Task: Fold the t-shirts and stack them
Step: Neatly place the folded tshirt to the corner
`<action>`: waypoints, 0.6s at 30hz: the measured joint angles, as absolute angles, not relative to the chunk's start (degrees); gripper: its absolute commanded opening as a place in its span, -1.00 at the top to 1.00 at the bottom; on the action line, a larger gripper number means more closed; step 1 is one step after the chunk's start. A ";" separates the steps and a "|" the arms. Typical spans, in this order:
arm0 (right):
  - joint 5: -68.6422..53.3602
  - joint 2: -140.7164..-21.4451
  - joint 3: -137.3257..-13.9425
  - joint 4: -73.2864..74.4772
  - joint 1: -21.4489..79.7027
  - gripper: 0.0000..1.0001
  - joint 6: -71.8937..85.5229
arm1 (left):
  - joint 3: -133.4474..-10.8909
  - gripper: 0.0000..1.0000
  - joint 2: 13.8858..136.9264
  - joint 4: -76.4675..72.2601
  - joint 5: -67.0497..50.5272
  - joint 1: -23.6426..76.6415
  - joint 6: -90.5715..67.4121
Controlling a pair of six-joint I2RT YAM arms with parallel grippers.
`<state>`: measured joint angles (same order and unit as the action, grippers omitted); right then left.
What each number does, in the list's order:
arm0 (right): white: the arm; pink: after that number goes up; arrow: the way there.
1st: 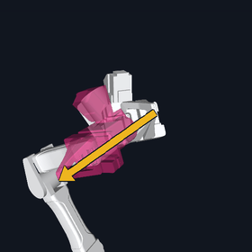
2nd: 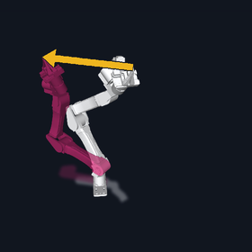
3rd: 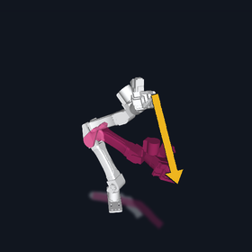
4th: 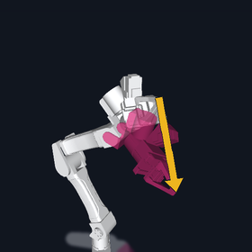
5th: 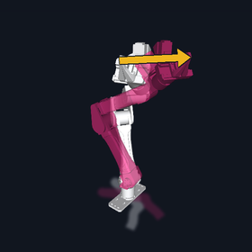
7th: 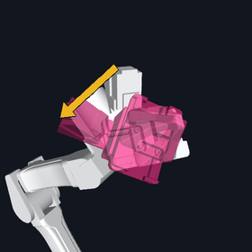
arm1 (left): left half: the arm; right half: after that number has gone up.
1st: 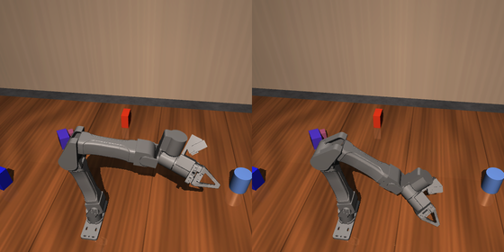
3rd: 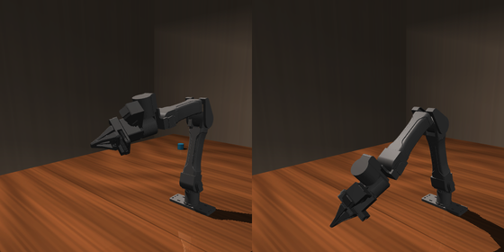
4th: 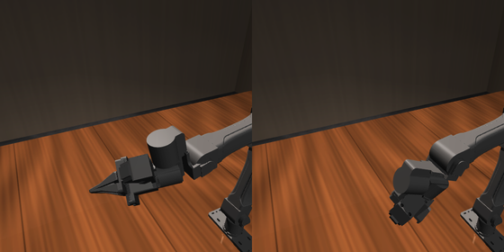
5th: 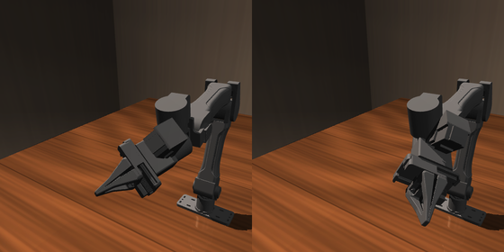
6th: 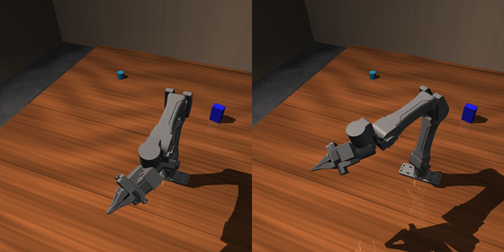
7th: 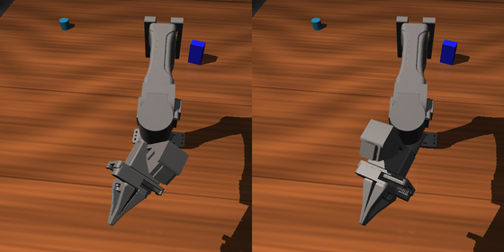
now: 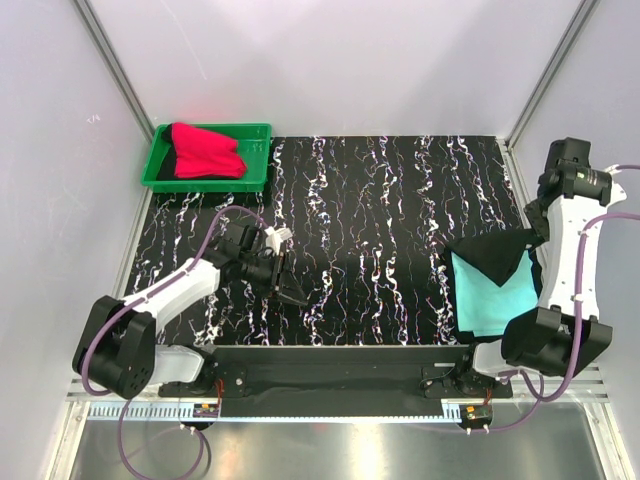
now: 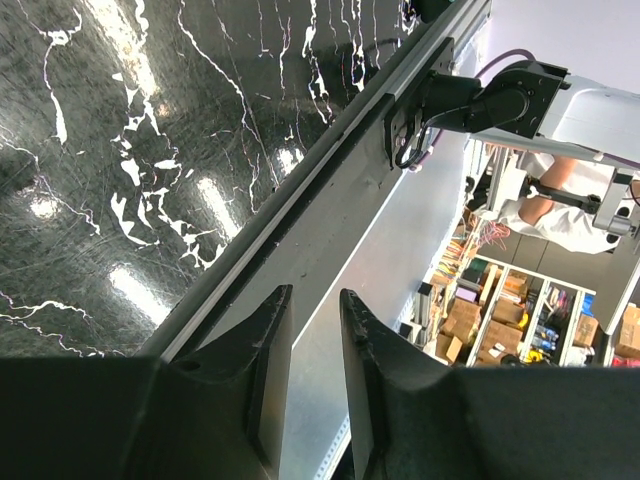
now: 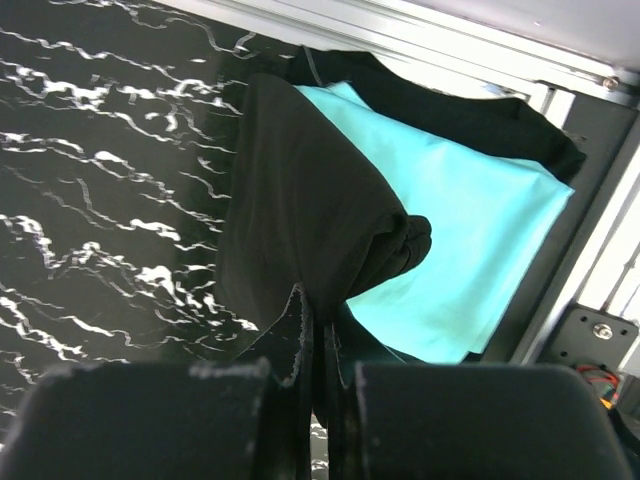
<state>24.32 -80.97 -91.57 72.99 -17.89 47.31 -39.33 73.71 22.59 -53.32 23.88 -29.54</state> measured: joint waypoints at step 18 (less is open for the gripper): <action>24.43 -74.35 -79.31 73.19 -20.58 1.00 46.44 | -39.22 0.46 74.87 22.61 -54.70 23.62 -28.91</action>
